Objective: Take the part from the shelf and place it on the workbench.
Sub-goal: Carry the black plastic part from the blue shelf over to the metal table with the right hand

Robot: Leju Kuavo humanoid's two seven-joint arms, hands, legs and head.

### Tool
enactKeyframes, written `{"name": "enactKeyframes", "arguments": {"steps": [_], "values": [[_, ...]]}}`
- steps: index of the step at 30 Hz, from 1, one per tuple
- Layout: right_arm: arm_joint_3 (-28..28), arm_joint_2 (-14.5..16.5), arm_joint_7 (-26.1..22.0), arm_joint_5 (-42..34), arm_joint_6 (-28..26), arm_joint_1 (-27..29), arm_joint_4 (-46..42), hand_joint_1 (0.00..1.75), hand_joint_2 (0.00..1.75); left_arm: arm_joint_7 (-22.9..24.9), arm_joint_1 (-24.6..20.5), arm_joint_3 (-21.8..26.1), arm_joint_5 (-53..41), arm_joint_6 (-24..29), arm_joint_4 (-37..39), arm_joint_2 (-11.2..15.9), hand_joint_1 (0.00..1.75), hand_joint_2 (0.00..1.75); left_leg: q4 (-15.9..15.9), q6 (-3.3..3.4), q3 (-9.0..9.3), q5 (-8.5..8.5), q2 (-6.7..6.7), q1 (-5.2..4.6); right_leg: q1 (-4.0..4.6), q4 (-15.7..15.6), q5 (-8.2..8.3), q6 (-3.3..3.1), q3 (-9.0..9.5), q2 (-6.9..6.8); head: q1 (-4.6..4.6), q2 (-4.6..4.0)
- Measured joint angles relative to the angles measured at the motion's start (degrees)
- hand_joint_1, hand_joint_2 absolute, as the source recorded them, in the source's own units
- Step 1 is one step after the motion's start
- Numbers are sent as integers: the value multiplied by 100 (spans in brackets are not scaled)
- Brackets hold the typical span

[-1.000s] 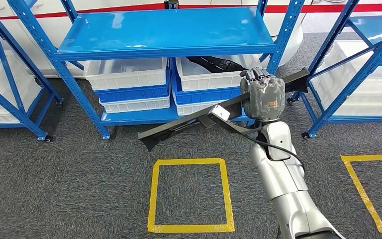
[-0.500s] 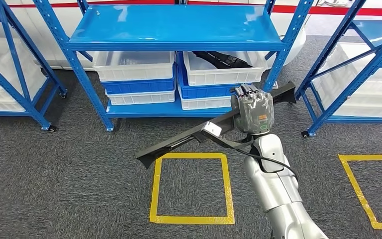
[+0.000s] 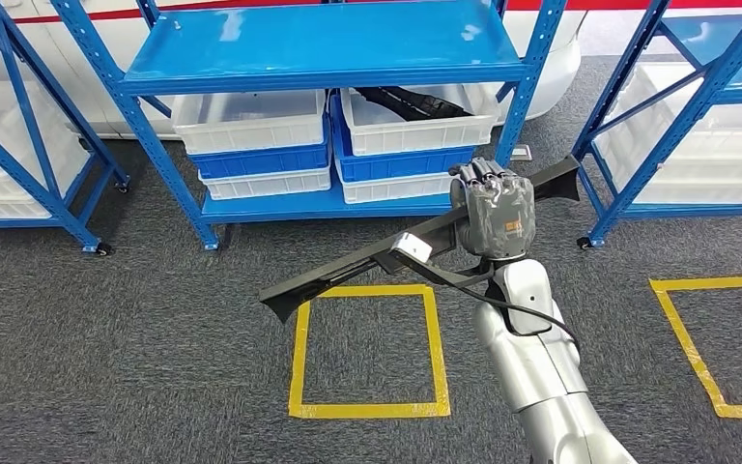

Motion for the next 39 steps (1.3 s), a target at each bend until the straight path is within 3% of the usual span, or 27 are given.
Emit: {"name": "enactKeyframes", "arguments": {"steps": [2,3,6,8,11,12,14,16,17,18,19,21,23,26,27,28,30,32,33,34,37,39], "values": [[0,-8,44,2,5,20,-2,175,175,16,2,1,-10,9,1,1,0,0,528,-16,-122,-249,0,5,14,6,66,3,-93,0,-9,0],[0,-13,73,3,9,33,-10,175,175,28,2,1,-21,13,1,2,0,0,481,-7,-26,-219,0,5,19,9,92,13,-130,1,-11,0],[-5,-30,153,4,19,46,-78,175,175,75,-2,1,-57,2,-1,3,0,0,-630,80,763,134,-8,-11,38,19,152,72,-191,6,-14,0],[-11,-31,186,5,27,42,-118,175,175,117,-7,0,-74,-15,-1,5,0,0,-1076,146,1034,215,-16,-43,56,28,189,129,-217,3,-9,0],[-14,-20,205,18,37,50,-135,175,175,168,1,0,-95,-29,1,9,0,0,-1131,250,1005,291,-4,-65,50,44,227,228,-267,1,-9,0],[-16,-19,206,21,39,52,-137,175,175,174,2,0,-97,-39,1,10,0,0,-1153,297,986,337,6,-59,45,133,161,239,-322,3,2,0],[-26,-21,208,22,45,53,-136,175,175,179,-1,0,-97,-63,-1,9,0,0,-1182,370,913,426,23,-44,35,661,-172,208,-562,11,36,0],[-35,-21,215,22,48,65,-126,175,175,181,0,0,-97,-76,0,11,0,0,-1178,397,805,499,24,-49,28,1449,-557,190,-854,13,67,0],[-39,-21,219,22,48,76,-119,175,175,181,2,0,-97,-78,1,11,0,0,-1176,395,754,536,24,-50,25,1694,-657,209,-919,13,69,0],[-44,-22,222,21,48,84,-113,175,175,181,3,0,-97,-81,1,13,0,0,-1172,387,707,570,22,-51,21,1702,-665,245,-862,13,73,0],[-48,-22,224,21,48,87,-108,175,175,181,4,0,-97,-84,0,12,0,0,-1167,373,668,600,20,-51,15,1470,-593,289,-683,12,75,0],[-52,-17,225,15,48,69,-105,175,175,182,2,0,-97,-91,-1,10,0,0,-1139,331,607,646,17,-62,11,613,-370,343,-148,11,76,0],[-62,-4,223,-28,48,46,-102,175,175,182,-2,0,-89,-95,-1,11,0,0,-1108,268,557,688,20,-78,24,86,-235,292,144,15,68,0],[-104,13,182,-237,56,39,-80,175,175,183,2,0,-62,-93,0,13,0,0,-1096,157,504,749,18,-58,40,47,-147,151,124,18,63,0],[-115,21,166,-300,60,36,-75,175,175,183,4,0,-59,-91,1,14,0,0,-1035,120,469,686,12,-48,28,42,-108,103,101,16,58,0],[-122,32,156,-336,63,32,-73,175,175,183,5,0,-58,-90,1,16,0,0,-870,83,398,541,7,-38,13,33,-68,58,72,13,45,0],[-139,46,138,-376,68,30,-66,175,175,182,4,0,-53,-87,1,19,0,0,-204,17,141,74,0,-20,10,30,-1,-2,-11,24,13,0],[-167,49,105,-459,79,39,-48,175,175,193,5,1,-31,-87,1,23,0,0,457,-14,-77,-253,-1,-10,25,34,58,-11,-103,58,2,0],[-184,48,84,-527,88,43,-34,175,175,204,6,1,-15,-87,1,25,0,0,527,-10,-52,-265,-4,-9,33,36,90,-5,-145,83,-1,0],[-206,46,54,-604,98,43,-22,175,175,217,6,1,-3,-86,1,27,0,0,363,10,94,-180,-15,-9,40,37,121,3,-179,118,-1,0],[-274,37,-49,-834,115,26,-12,175,175,245,4,2,34,-75,1,41,0,0,-792,143,853,177,-244,-16,59,40,201,47,-248,240,5,0],[-324,28,-120,-988,121,28,-14,175,175,257,6,3,72,-63,1,50,0,0,-1107,209,1036,211,-324,-46,52,40,251,107,-289,314,8,0]]}}
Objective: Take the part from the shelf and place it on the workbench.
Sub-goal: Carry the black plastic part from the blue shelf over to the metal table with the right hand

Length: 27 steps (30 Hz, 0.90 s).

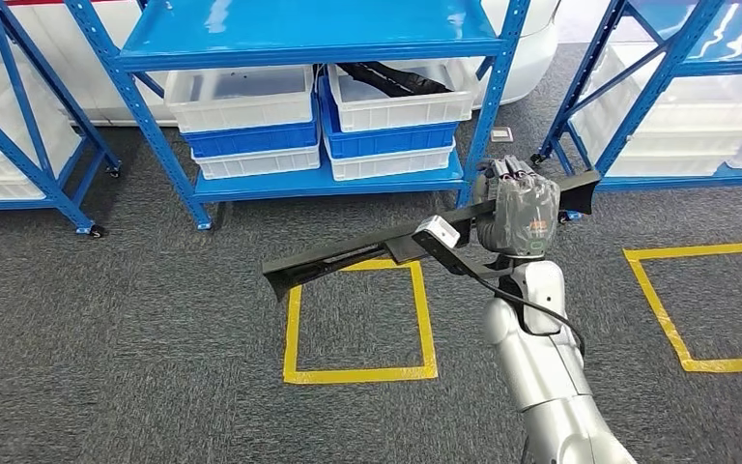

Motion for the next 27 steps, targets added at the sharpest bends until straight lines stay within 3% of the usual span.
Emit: {"name": "enactKeyframes", "arguments": {"steps": [2,4,7,9,10,12,13,15,17,18,20,21,23,24,25,27], "values": [[-74,-32,-91,-196,1,56,-23,175,175,8,3,9,50,20,0,0,0,0,-41,51,5,52,115,-15,-14,-8,44,74,-32,64,-8,0],[-185,-97,-184,-380,-11,156,-71,175,175,15,1,32,100,44,0,-2,0,0,-124,118,16,133,225,8,-10,143,-43,104,-141,-16,13,0],[-365,-216,-279,-490,-40,367,-156,175,175,62,11,79,126,76,0,-8,0,0,-162,168,-29,195,392,15,-34,1149,-528,92,-611,-196,82,0],[-486,-317,-316,-498,-50,576,-281,175,175,104,26,96,127,93,0,-9,0,0,-150,168,-61,201,507,13,-65,1613,-686,155,-773,-228,95,0],[-546,-374,-323,-499,-52,678,-378,175,175,126,32,97,126,96,0,-8,0,0,-138,164,-72,200,564,14,-81,1517,-638,210,-687,-253,101,0],[-655,-485,-327,-512,-47,815,-601,175,175,158,36,98,126,96,0,-8,0,0,-94,132,-86,179,682,10,-109,762,-402,312,-239,-429,106,0],[-701,-529,-327,-522,-43,848,-703,175,175,168,35,98,126,96,0,-7,0,0,-61,100,-96,157,743,-9,-101,388,-298,321,-21,-533,109,0],[-769,-592,-327,-539,-38,893,-861,175,175,187,36,99,123,97,0,-3,0,0,-17,37,-104,126,855,-44,-83,36,-211,242,165,-626,101,0],[-830,-663,-327,-537,-36,967,-972,175,175,231,32,100,116,105,0,-1,0,0,-9,-13,-100,121,950,-42,-78,44,-173,143,138,-494,88,0],[-861,-703,-327,-528,-33,1009,-1021,175,175,263,27,100,111,110,0,-1,0,0,20,-46,-105,86,915,-26,-86,39,-155,109,126,-437,81,0],[-918,-789,-320,-492,-16,1072,-1101,175,175,338,25,100,103,125,0,-1,0,0,341,-109,-232,-171,665,10,-119,28,-118,41,104,-329,51,0],[-940,-834,-312,-470,-3,1085,-1117,175,175,373,27,99,102,131,0,0,0,0,679,-132,-377,-381,504,23,-123,28,-104,17,85,-282,31,0],[-984,-936,-297,-422,22,1073,-1085,175,175,439,38,99,107,147,0,2,0,0,1439,-145,-725,-730,364,29,-108,30,-76,-25,39,-173,8,0],[-1004,-988,-291,-398,34,1048,-1039,175,175,462,46,99,111,156,0,4,0,0,1639,-136,-819,-767,347,29,-96,31,-61,-39,20,-106,4,0],[-1021,-1035,-286,-375,45,1016,-984,175,175,478,53,99,116,164,0,5,0,0,1616,-114,-803,-688,333,29,-85,32,-45,-45,9,-34,1,0],[-1041,-1110,-282,-346,58,936,-883,175,175,490,58,100,121,170,0,10,0,0,982,-34,-472,-305,218,26,-72,32,-18,-29,3,117,-5,0]]}}
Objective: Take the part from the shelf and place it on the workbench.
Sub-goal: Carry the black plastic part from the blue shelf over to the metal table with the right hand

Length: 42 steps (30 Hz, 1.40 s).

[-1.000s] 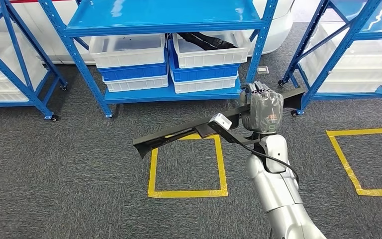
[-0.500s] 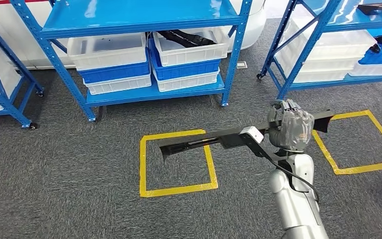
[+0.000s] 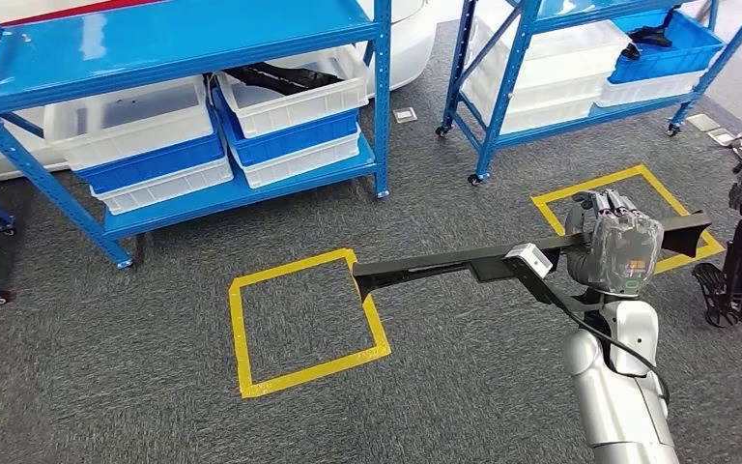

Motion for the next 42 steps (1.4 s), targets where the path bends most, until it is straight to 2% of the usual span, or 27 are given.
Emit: {"name": "enactKeyframes", "arguments": {"steps": [2,3,4,5,6,8,10,12,13,14,16,18,19,21,23,25,27,28,29,30,32,34,36,37,39,40,42], "values": [[-10,-41,3,6,2,-80,69,175,175,4,-4,-1,1,8,0,20,0,0,-702,90,351,259,-287,-1,8,7,29,45,-20,121,10,0],[-13,-62,13,14,1,-118,102,175,175,7,-6,-1,1,12,0,27,0,0,-878,115,432,300,-380,-11,0,8,48,75,-41,177,13,0],[-14,-79,38,33,-3,-149,139,175,175,11,-7,-2,1,15,0,32,0,0,-933,126,450,293,-402,-25,-13,5,73,114,-64,234,14,0],[-14,-107,72,63,-9,-184,182,175,175,16,-9,-2,2,20,0,27,0,0,-953,129,451,315,-323,-38,-26,-9,100,155,-87,302,10,0],[-14,-137,113,91,-17,-222,243,175,175,21,-14,-1,3,24,0,27,0,0,-984,142,457,349,-252,-33,-32,6,111,185,-124,286,5,0],[-19,-221,187,127,-37,-394,458,175,175,31,-20,0,4,31,0,26,0,0,-1055,183,457,423,-98,-15,-14,260,-23,195,-294,30,43,0],[-24,-276,253,178,-51,-672,773,175,175,51,-15,0,4,37,0,24,0,0,-1078,210,429,455,74,-19,-6,960,-360,170,-635,-275,98,0],[-18,-280,344,303,-55,-954,1147,175,175,75,-6,0,5,51,0,22,0,0,-1074,213,398,463,264,-24,-25,1611,-591,203,-906,-349,120,0],[-14,-282,413,391,-55,-1092,1360,175,175,87,-6,0,4,60,0,22,0,0,-1072,211,390,465,353,-23,-41,1663,-590,248,-891,-368,122,0],[-8,-286,490,483,-56,-1245,1579,175,175,101,-9,0,2,74,0,19,0,0,-1067,204,387,465,436,-21,-59,1460,-504,307,-745,-404,125,0],[3,-292,660,677,-55,-1612,2043,175,175,130,-22,0,-4,128,0,10,0,0,-1031,166,376,446,582,-38,-79,646,-264,402,-261,-611,128,0],[17,-290,806,849,-49,-2020,2518,175,175,142,-40,0,-9,200,0,1,0,0,-982,100,351,423,697,-76,-59,117,-140,359,34,-751,113,0],[24,-292,867,924,-45,-2199,2748,175,175,142,-48,-1,-10,230,0,-1,0,0,-968,69,341,420,744,-92,-41,59,-137,303,55,-751,101,0],[38,-291,974,1046,-43,-2484,3160,175,175,128,-59,-1,-8,289,-1,-7,0,0,-953,13,336,411,795,-69,-42,59,-101,205,29,-619,80,0],[62,-269,1040,1122,-43,-2724,3496,175,175,84,-64,0,8,337,-2,-13,0,0,-758,-49,258,248,582,-24,-58,48,-73,134,13,-514,58,0],[98,-201,1024,1112,-47,-2922,3767,175,175,1,-56,2,53,367,-2,-18,0,0,-141,-93,-15,-111,256,8,-61,44,-54,76,-5,-408,25,0],[133,-105,940,1061,-59,-3027,3997,175,175,-94,-38,15,117,387,-1,-20,0,0,558,-100,-358,-378,139,16,-36,45,-41,38,-23,-270,12,0],[145,-61,888,1040,-68,-3042,4077,175,175,-132,-31,25,144,396,-1,-22,0,0,691,-90,-439,-369,122,16,-23,47,-36,30,-29,-191,10,0],[156,-24,839,1024,-78,-3045,4136,175,175,-160,-29,34,162,402,-2,-24,0,0,609,-70,-416,-250,104,16,-13,49,-30,22,-31,-115,8,0],[166,8,803,1016,-86,-3052,4185,175,175,-179,-29,39,173,405,-2,-26,0,0,331,-42,-297,-55,65,16,-6,52,-27,19,-32,-44,7,0],[184,75,767,1009,-97,-3087,4268,175,175,-196,-29,51,178,408,-1,-25,0,0,-416,35,46,318,-189,25,7,59,-15,25,-43,85,8,0],[190,119,764,1002,-99,-3126,4333,175,175,-202,-27,65,178,409,-1,-26,0,0,-818,71,227,434,-362,19,-1,62,14,70,-89,196,14,0],[192,126,761,998,-99,-3138,4381,175,175,-208,-28,72,180,410,-1,-33,0,0,-881,87,247,436,-259,0,-22,46,57,141,-136,300,15,0],[193,121,753,993,-101,-3138,4401,175,175,-212,-33,74,182,411,-2,-37,0,0,-915,111,257,459,-194,0,-25,67,54,164,-172,238,19,0],[195,120,709,968,-104,-3157,4436,175,175,-222,-37,76,184,408,-2,-43,0,0,-977,166,274,508,-49,6,0,399,-110,161,-363,-65,49,0],[195,127,679,946,-107,-3164,4448,175,175,-226,-35,77,185,401,-2,-45,0,0,-986,179,274,516,22,-2,3,734,-259,143,-530,-234,66,0],[196,151,624,909,-111,-3147,4468,175,175,-229,-23,79,189,372,-2,-49,0,0,-983,191,265,514,178,-17,-3,1467,-520,135,-865,-333,82,0]]}}
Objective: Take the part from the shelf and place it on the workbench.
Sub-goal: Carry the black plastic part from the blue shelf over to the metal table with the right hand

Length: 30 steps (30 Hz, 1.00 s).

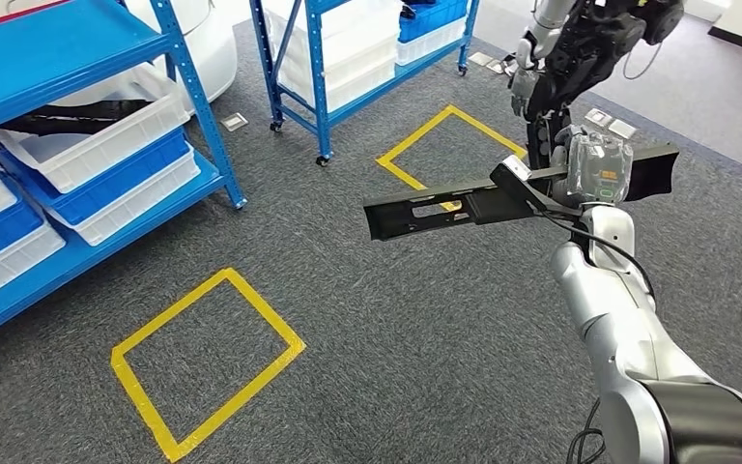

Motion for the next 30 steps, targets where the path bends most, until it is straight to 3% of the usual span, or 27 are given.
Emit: {"name": "enactKeyframes", "arguments": {"steps": [1,2,4,5,7,9,10,12,14,16,17,18,20,22,23,25,27,29,30], "values": [[0,10,-16,-8,-2,22,12,175,175,-1,5,1,3,-16,0,-1,0,0,1,2,-2,-2,79,-2,-8,164,-32,24,-67,-14,1,0],[0,15,-27,-13,-2,40,23,175,175,-3,6,2,5,-35,0,-1,0,0,3,0,-4,-6,154,-3,-18,108,16,65,-24,-34,7,0],[0,16,-36,-22,-3,46,36,175,175,-13,4,2,7,-71,-1,-1,0,0,13,-21,1,-20,295,-4,-32,-605,264,155,375,-184,15,0],[0,19,-37,-29,-3,33,36,175,175,-21,1,2,7,-97,-1,0,0,0,26,-45,-4,-36,356,-21,-13,-984,363,166,594,-294,21,0],[0,30,-40,-51,-11,20,36,175,175,-36,-2,2,-2,-145,-1,6,0,0,51,-98,-9,-62,464,-52,24,-1391,450,110,814,-390,9,0],[-1,21,-43,-70,-20,38,35,175,175,-46,-5,2,-14,-197,-1,13,0,0,55,-143,0,-73,568,-53,42,-1417,470,23,801,-272,-7,0],[-2,12,-45,-76,-23,50,35,175,175,-49,-8,2,-19,-223,-1,16,0,0,77,-173,-2,-103,552,-34,31,-1424,484,-8,795,-212,-10,0],[0,11,-53,-86,-25,60,28,175,175,-50,-11,2,-26,-257,-1,21,0,0,357,-232,-109,-323,320,6,1,-1437,514,-71,789,-98,-33,0],[8,21,-63,-98,-25,73,22,175,175,-50,-6,2,-30,-269,-1,26,0,0,1047,-269,-409,-712,36,25,-5,-1437,528,-113,781,14,-61,0],[24,30,-77,-111,-21,102,21,175,175,-50,8,2,-30,-290,-1,31,0,0,1624,-271,-683,-911,-48,26,10,-1435,537,-135,772,150,-70,0],[33,32,-83,-115,-17,117,20,175,175,-50,13,2,-29,-303,-1,34,0,0,1639,-257,-695,-848,-66,26,15,-1432,541,-139,770,225,-73,0],[40,33,-85,-114,-13,126,18,175,175,-50,16,2,-29,-319,-1,38,0,0,1438,-235,-601,-689,-92,26,18,-1427,544,-139,770,300,-74,0],[69,52,-74,-91,-1,121,6,175,175,-49,14,2,-31,-351,-1,58,0,0,683,-174,-230,-305,-337,36,21,-1414,551,-127,768,441,-77,0],[114,81,-37,-49,34,85,1,175,175,-49,11,1,-34,-379,0,75,0,0,190,-144,0,-144,-559,37,14,-1402,576,-85,737,563,-62,0],[134,93,-13,-26,60,63,5,175,175,-47,7,1,-35,-390,1,81,0,0,136,-137,22,-153,-574,24,3,-1408,598,-49,712,627,-55,0],[167,112,32,17,111,31,19,175,175,-45,-10,1,-29,-418,0,87,0,0,78,-102,39,-108,-420,8,-27,-1408,637,32,647,708,-55,0],[199,124,72,37,144,-5,39,175,175,-45,-27,2,-22,-442,-1,91,0,0,-4,-44,66,-44,-273,20,6,-1147,521,52,499,459,-23,0],[238,154,90,39,161,-55,60,175,175,-44,-28,2,-21,-446,-1,90,0,0,-36,-11,69,-17,-124,7,39,-477,213,10,197,113,27,0],[257,175,90,39,168,-67,72,175,175,-44,-25,2,-21,-447,0,91,0,0,-34,-5,62,-15,-42,-5,35,-107,66,0,34,41,42,0]]}}
